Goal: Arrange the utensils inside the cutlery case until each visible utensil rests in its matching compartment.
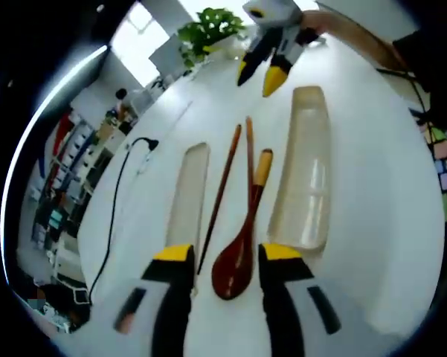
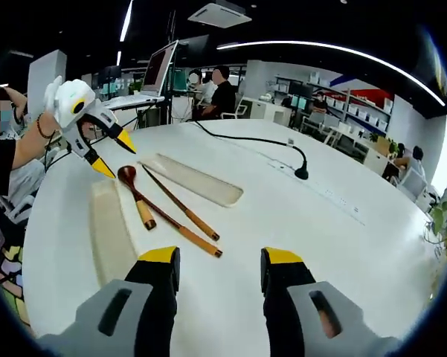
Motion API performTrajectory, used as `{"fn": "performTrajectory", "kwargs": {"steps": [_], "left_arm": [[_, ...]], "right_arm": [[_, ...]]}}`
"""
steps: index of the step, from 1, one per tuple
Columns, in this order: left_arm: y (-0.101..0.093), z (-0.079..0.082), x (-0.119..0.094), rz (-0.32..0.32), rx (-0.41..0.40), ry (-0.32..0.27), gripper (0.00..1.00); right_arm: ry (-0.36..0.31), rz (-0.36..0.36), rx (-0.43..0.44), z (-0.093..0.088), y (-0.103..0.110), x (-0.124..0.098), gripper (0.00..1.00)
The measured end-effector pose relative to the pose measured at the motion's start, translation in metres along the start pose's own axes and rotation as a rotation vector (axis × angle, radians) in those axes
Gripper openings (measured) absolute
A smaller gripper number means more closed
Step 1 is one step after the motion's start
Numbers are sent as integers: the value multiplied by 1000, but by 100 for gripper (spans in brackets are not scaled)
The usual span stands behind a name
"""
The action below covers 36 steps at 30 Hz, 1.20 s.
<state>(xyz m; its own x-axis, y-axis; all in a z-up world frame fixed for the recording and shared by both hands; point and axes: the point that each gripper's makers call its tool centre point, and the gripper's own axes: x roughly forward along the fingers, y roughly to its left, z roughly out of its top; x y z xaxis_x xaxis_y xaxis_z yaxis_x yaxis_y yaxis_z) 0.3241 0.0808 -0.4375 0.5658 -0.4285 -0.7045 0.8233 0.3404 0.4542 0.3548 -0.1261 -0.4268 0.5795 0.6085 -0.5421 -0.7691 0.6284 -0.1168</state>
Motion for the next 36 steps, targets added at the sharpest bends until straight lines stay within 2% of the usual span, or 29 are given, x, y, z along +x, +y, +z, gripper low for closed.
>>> {"fn": "performTrajectory", "kwargs": {"steps": [2,8,26,36], "left_arm": [[-1,1,1,-3,8,0,31],[-6,0,7,-14,20,7,30],[-3,-4,12,-25,26,22,27],[-4,-7,16,-36,35,32,23]], "right_arm": [[-4,17,10,1,4,2,44],[6,52,0,0,12,9,39],[77,110,-22,-10,20,30,31],[107,125,-86,-9,20,39,27]]}}
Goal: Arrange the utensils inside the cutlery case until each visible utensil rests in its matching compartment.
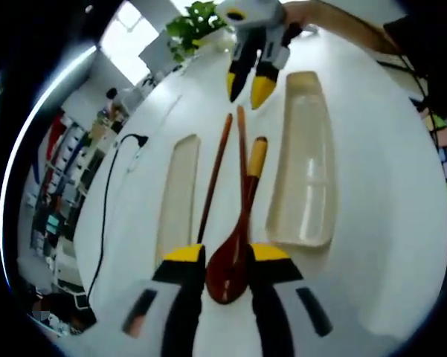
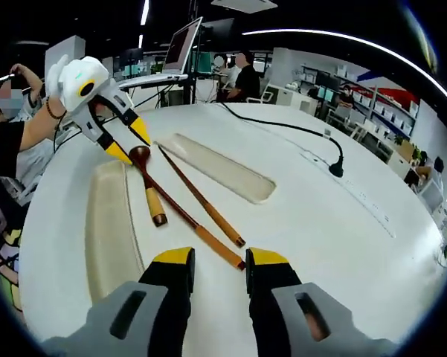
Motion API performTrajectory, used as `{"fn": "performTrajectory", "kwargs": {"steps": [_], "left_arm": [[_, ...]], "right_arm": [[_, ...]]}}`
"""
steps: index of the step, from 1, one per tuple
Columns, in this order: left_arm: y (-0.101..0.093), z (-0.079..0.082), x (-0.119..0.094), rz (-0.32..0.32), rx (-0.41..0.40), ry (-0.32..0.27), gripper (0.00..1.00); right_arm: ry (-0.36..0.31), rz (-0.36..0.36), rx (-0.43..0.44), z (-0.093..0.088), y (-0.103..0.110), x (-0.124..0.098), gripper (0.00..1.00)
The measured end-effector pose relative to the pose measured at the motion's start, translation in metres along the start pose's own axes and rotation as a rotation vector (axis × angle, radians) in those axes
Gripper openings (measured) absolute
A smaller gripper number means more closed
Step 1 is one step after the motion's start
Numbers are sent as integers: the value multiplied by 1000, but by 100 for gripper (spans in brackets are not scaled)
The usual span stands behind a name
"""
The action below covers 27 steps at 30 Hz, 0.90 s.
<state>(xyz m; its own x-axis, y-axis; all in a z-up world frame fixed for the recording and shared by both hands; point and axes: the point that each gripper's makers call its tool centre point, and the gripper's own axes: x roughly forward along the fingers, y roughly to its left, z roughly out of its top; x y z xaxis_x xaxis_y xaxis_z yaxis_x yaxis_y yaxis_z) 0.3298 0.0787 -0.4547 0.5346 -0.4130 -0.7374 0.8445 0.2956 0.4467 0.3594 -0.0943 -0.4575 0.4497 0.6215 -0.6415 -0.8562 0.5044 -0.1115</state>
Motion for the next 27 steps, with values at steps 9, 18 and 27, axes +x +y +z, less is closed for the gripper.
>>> {"fn": "performTrajectory", "kwargs": {"steps": [9,18,27], "left_arm": [[-2,-1,4,-12,29,10,16],[-1,-1,9,-11,43,11,13],[3,-2,12,36,145,35,10]], "right_arm": [[67,29,-43,-7,-3,9,22],[113,20,-119,-8,-6,9,13],[173,59,-235,-7,1,10,8]]}}
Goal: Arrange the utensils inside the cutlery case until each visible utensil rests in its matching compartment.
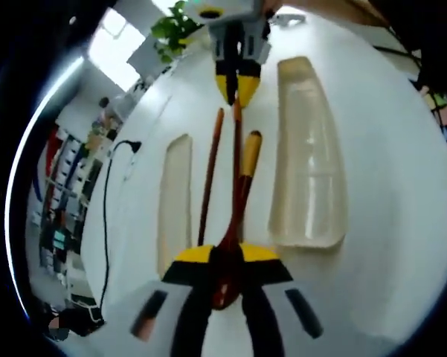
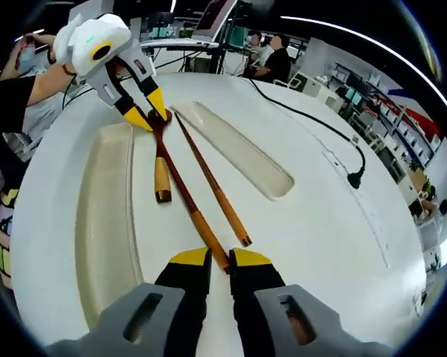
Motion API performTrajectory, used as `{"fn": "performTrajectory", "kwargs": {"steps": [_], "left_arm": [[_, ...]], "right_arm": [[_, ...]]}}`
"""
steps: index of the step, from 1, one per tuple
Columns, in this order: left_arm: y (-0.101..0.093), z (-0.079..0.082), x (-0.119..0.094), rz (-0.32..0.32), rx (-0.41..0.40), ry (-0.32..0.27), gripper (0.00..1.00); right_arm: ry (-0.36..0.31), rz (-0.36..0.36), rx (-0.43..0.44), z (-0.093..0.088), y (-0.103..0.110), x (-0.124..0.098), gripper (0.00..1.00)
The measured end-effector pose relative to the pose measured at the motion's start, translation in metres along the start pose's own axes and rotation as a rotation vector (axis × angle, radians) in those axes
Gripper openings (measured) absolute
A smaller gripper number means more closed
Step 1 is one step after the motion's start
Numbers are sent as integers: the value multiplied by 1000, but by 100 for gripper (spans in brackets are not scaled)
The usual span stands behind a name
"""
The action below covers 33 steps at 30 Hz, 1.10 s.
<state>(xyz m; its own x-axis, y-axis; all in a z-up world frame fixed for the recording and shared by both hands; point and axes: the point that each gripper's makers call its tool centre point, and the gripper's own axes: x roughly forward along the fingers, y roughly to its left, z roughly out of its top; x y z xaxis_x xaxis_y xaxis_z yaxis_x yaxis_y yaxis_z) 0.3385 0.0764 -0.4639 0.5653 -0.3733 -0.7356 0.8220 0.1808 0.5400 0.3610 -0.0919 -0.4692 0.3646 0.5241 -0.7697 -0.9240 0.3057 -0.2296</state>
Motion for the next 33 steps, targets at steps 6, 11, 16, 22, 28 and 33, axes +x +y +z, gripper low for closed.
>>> {"fn": "performTrajectory", "kwargs": {"steps": [6,11,16,22,28,33], "left_arm": [[4,1,1,10,30,-2,7],[5,2,0,8,0,-8,4],[9,4,-2,48,46,-6,3],[13,7,-6,58,46,-17,3],[15,11,-13,70,44,-35,3],[15,16,-18,69,48,-51,3]], "right_arm": [[19,-6,-80,0,0,0,7],[48,-46,-136,0,1,0,6],[46,-66,-134,0,-1,0,6],[19,-96,-126,4,-6,-8,6],[8,-114,-133,8,-5,-17,6],[-4,-124,-134,10,-3,-27,6]]}}
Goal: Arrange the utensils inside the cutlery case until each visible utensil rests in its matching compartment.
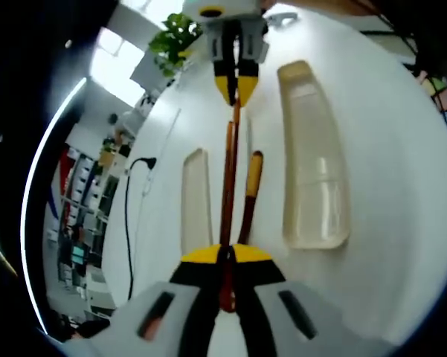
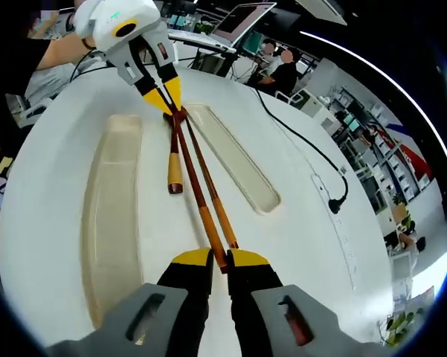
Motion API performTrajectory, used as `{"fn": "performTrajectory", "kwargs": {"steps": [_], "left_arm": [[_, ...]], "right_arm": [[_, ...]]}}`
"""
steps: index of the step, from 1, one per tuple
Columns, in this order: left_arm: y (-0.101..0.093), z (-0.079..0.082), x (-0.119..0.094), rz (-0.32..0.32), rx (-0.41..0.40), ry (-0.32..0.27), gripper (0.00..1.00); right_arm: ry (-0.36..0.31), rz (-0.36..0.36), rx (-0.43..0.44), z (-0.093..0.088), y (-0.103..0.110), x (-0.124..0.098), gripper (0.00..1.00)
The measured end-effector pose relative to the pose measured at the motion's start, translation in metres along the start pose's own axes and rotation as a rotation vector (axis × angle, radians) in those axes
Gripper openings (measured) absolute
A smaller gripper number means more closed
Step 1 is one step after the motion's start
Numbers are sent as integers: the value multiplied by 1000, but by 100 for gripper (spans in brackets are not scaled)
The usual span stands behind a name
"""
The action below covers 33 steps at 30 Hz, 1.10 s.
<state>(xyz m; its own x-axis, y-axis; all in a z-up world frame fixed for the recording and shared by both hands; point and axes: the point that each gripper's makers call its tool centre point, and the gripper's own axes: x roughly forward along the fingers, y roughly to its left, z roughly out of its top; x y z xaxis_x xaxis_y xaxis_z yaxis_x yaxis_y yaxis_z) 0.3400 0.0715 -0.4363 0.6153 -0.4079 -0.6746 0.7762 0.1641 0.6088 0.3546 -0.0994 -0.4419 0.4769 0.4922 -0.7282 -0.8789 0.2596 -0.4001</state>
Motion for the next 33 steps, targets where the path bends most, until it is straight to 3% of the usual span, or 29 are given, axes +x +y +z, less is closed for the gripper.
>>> {"fn": "performTrajectory", "kwargs": {"steps": [18,26,28,33], "left_arm": [[-19,23,-7,-26,35,-50,3],[-39,35,-17,-79,84,-61,3],[-41,37,-20,-89,93,-66,3],[-54,38,-21,-153,68,-66,3]], "right_arm": [[25,-18,-77,-3,29,-45,5],[46,-16,-128,-7,42,-61,5],[52,-9,-106,-9,48,-65,5],[76,13,-138,-12,65,-69,5]]}}
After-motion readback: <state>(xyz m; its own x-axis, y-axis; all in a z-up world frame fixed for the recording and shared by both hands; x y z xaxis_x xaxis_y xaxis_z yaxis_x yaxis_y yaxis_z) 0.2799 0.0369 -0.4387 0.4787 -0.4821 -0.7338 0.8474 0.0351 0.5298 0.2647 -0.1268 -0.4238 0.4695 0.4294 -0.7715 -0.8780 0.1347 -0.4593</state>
